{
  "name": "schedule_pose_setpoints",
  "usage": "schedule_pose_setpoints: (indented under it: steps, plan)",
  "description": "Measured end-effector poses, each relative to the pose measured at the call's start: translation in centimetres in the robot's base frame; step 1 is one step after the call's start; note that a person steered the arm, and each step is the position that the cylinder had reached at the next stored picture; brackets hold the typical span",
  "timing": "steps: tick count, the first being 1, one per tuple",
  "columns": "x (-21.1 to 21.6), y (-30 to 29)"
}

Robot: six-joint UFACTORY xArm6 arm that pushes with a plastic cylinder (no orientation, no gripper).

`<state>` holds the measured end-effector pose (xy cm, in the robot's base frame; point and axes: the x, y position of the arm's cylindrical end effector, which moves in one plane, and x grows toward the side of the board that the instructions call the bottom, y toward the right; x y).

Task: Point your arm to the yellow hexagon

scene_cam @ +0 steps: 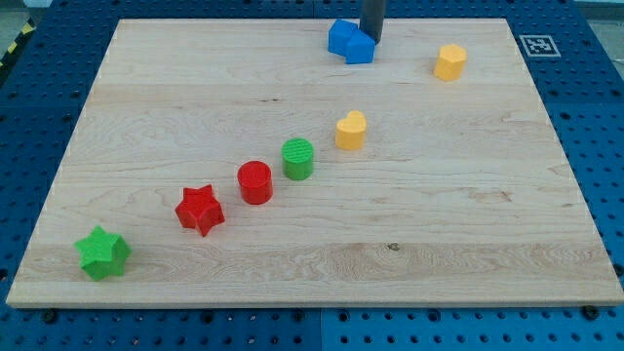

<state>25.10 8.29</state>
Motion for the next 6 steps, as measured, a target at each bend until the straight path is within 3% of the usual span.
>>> schedule_pose_setpoints:
  steps: [1,3,4,6]
  plan:
    - [2.7,1.0]
    - [-0.8,5.2]
    - [-1.0,9.1]
    - [1.1,10.2]
